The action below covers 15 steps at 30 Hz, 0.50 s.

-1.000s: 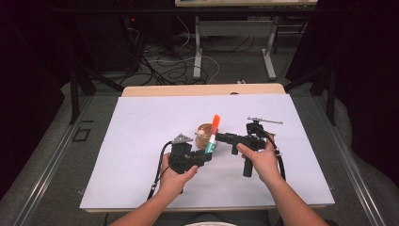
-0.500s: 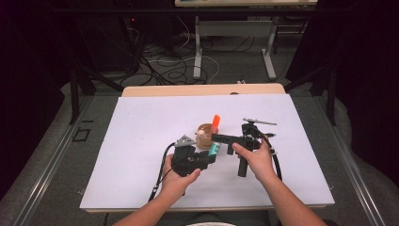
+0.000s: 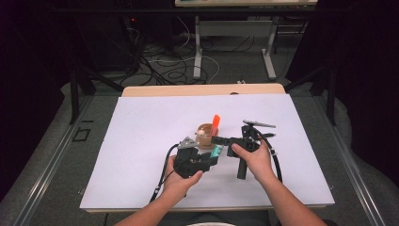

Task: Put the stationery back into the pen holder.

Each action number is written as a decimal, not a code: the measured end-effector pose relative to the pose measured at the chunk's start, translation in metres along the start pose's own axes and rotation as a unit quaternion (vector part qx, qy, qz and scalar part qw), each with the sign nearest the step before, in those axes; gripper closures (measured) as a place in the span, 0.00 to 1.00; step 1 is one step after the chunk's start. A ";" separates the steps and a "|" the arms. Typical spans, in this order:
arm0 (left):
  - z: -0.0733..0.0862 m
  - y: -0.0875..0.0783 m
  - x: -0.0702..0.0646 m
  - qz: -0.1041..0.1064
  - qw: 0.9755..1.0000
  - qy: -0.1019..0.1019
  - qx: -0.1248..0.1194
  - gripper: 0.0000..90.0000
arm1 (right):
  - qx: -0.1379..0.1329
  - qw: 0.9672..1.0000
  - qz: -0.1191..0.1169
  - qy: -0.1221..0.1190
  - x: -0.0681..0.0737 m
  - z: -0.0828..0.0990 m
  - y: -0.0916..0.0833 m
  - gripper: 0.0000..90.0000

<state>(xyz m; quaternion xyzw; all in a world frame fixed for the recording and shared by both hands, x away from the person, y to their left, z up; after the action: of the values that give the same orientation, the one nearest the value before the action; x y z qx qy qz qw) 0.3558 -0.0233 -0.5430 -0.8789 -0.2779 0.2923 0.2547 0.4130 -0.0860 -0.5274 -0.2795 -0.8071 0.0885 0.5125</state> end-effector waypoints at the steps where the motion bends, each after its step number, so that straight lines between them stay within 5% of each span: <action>1: 0.000 0.000 0.000 0.000 1.000 0.000 0.001 0.73 | 0.002 1.000 -0.002 0.004 0.000 0.000 0.000 0.71; 15: 0.003 0.002 0.000 -0.005 1.000 -0.002 0.005 0.73 | 0.006 1.000 -0.002 0.024 -0.005 0.001 0.001 0.72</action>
<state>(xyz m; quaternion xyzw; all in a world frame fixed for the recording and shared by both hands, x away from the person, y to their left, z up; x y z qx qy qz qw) 0.3548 -0.0242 -0.5461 -0.8756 -0.2811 0.2943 0.2600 0.4143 -0.0876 -0.5318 -0.2764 -0.7948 0.0859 0.5334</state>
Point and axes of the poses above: each handheld gripper's, and its own axes: y roughly forward along the jaws, z roughly out of its underside, x roughly to its left, the point moved 10 cm from there along y, roughly forward along the jaws, and after that the axes turned 6 degrees about x, right-handed, at the moved point
